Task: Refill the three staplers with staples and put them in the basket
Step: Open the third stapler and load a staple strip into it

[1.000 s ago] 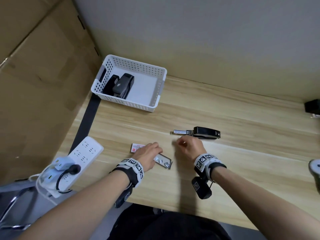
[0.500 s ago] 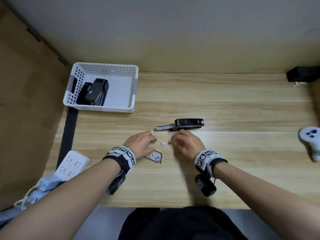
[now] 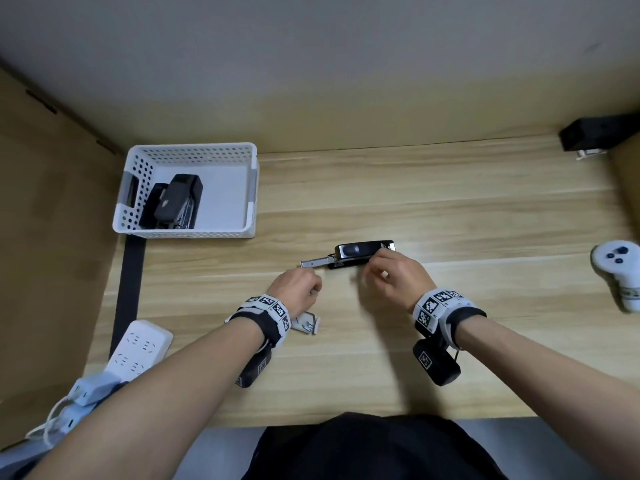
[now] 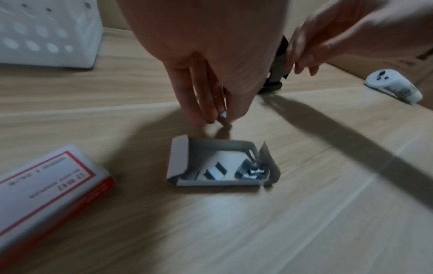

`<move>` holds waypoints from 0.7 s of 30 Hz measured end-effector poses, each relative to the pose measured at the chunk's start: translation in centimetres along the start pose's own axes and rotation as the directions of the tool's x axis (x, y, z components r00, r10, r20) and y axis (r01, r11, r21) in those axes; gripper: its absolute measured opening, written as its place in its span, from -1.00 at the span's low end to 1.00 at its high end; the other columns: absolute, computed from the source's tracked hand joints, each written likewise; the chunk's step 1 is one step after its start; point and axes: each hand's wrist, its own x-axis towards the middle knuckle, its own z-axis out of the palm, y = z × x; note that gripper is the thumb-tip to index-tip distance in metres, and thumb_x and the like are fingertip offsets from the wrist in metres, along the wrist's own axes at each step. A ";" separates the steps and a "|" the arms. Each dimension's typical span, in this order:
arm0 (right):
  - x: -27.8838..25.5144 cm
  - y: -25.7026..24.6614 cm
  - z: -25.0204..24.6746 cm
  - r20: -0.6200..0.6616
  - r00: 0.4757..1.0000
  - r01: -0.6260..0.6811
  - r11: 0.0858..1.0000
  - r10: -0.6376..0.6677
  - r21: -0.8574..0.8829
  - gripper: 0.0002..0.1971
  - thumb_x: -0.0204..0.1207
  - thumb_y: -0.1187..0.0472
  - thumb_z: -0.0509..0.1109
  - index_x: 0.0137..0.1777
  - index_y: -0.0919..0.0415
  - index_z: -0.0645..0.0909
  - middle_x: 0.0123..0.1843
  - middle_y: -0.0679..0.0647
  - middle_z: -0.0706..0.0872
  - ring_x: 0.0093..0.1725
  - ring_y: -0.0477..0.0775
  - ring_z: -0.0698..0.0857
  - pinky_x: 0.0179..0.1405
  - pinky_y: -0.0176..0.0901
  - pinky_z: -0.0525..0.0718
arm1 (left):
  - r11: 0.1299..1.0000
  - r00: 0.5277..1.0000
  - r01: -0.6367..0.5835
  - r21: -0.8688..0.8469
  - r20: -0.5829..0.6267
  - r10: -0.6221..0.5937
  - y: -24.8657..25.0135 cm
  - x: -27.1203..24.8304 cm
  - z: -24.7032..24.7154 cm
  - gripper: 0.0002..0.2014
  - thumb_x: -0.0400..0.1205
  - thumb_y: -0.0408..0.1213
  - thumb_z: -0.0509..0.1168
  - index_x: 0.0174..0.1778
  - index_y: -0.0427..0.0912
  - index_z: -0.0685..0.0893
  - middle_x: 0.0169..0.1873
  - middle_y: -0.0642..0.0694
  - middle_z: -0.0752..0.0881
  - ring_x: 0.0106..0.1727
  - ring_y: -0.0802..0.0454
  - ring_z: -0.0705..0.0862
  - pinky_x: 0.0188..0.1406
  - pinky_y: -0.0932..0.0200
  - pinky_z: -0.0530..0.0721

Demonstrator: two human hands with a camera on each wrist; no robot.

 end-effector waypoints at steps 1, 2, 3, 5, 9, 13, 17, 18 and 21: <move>0.2 -0.1 -0.1 0.008 1.000 0.005 1.000 -0.005 -0.004 -0.81 0.40 0.29 0.40 -0.10 -0.04 0.68 -0.07 -0.11 0.66 -0.10 0.02 0.66 -0.26 -0.01 0.66 | 1.000 1.000 0.006 -0.020 -0.015 -0.006 0.0 0.0 -0.1 -0.82 0.64 -0.30 0.25 0.03 -0.11 0.76 0.02 -0.03 0.73 0.07 -0.08 0.68 0.01 0.07 0.64; 0.4 -0.2 -0.2 0.012 1.000 0.009 1.000 -0.008 -0.010 -0.81 0.40 0.28 0.39 -0.09 -0.03 0.68 -0.08 -0.12 0.66 -0.11 0.02 0.66 -0.26 -0.02 0.66 | 0.999 0.999 0.010 -0.034 -0.037 -0.011 0.0 0.0 -0.4 -0.81 0.63 -0.31 0.25 0.03 -0.11 0.75 0.01 -0.02 0.75 0.05 -0.07 0.69 -0.02 0.10 0.64; 0.6 -0.3 -0.5 0.008 1.000 0.012 1.000 -0.012 -0.017 -0.81 0.40 0.28 0.39 -0.09 -0.03 0.69 -0.10 -0.12 0.66 -0.11 0.02 0.66 -0.26 -0.04 0.66 | 0.999 0.998 0.008 -0.042 -0.069 -0.011 0.1 -0.1 -0.8 -0.81 0.63 -0.30 0.24 0.04 -0.09 0.75 -0.01 -0.01 0.75 0.02 -0.06 0.70 -0.07 0.13 0.62; 0.8 -0.5 -0.9 -0.026 0.999 0.028 0.999 -0.029 -0.032 -0.81 0.41 0.29 0.38 -0.07 -0.01 0.69 -0.11 -0.12 0.68 -0.12 0.02 0.66 -0.27 -0.12 0.62 | 0.999 0.989 -0.014 -0.041 -0.147 0.008 0.2 -0.3 -1.9 -0.81 0.63 -0.28 0.26 0.09 -0.07 0.72 -0.02 0.02 0.74 -0.03 -0.04 0.70 -0.16 0.16 0.58; 1.0 -1.2 -1.5 -0.082 0.995 0.046 0.996 -0.052 -0.073 -0.79 0.43 0.29 0.40 0.00 0.02 0.69 -0.11 -0.13 0.68 -0.10 -0.01 0.62 -0.36 -0.16 0.58 | 0.999 0.973 -0.039 0.015 -0.226 0.042 0.2 -0.4 -3.6 -0.79 0.65 -0.27 0.29 0.19 -0.04 0.64 -0.03 0.07 0.72 -0.07 0.02 0.68 -0.24 0.18 0.59; 3.1 -1.6 -2.6 -0.124 0.992 0.022 0.997 -0.031 -0.071 -0.78 0.46 0.25 0.38 0.07 -0.02 0.66 -0.03 -0.17 0.65 0.02 -0.05 0.56 -0.30 -0.10 0.61 | 1.000 0.979 -0.008 0.023 -0.206 0.012 -0.3 1.6 -5.4 -0.68 0.66 -0.24 0.30 0.35 -0.04 0.58 -0.01 0.02 0.76 -0.06 0.01 0.72 -0.23 0.19 0.60; 3.6 -1.8 -2.8 -0.117 0.993 0.003 0.999 -0.009 -0.053 -0.77 0.46 0.23 0.37 0.09 -0.02 0.65 0.01 -0.17 0.65 0.06 -0.06 0.56 -0.26 -0.11 0.60 | 1.000 0.989 0.011 -0.005 -0.145 -0.011 -0.2 2.2 -5.1 -0.62 0.65 -0.22 0.33 0.41 -0.03 0.56 0.06 0.02 0.77 0.00 -0.01 0.74 -0.15 0.15 0.63; 3.6 -1.9 -2.7 -0.113 0.994 0.002 0.999 -0.008 -0.052 -0.77 0.46 0.24 0.38 0.09 -0.01 0.66 0.01 -0.17 0.65 0.06 -0.06 0.56 -0.26 -0.11 0.60 | 1.000 0.990 0.022 -0.015 -0.136 -0.024 -0.3 2.2 -5.0 -0.61 0.64 -0.22 0.33 0.41 -0.02 0.56 0.07 0.03 0.77 0.01 -0.01 0.74 -0.14 0.14 0.65; 3.8 -1.7 -2.5 -0.100 0.995 -0.008 0.999 0.004 -0.040 -0.77 0.47 0.25 0.38 0.09 -0.02 0.66 0.01 -0.18 0.64 0.06 -0.08 0.56 -0.24 -0.14 0.58 | 0.999 0.992 0.029 -0.028 -0.124 -0.032 -0.7 2.6 -4.8 -0.62 0.65 -0.20 0.34 0.40 -0.03 0.56 0.09 0.04 0.76 0.04 -0.01 0.73 -0.09 0.10 0.68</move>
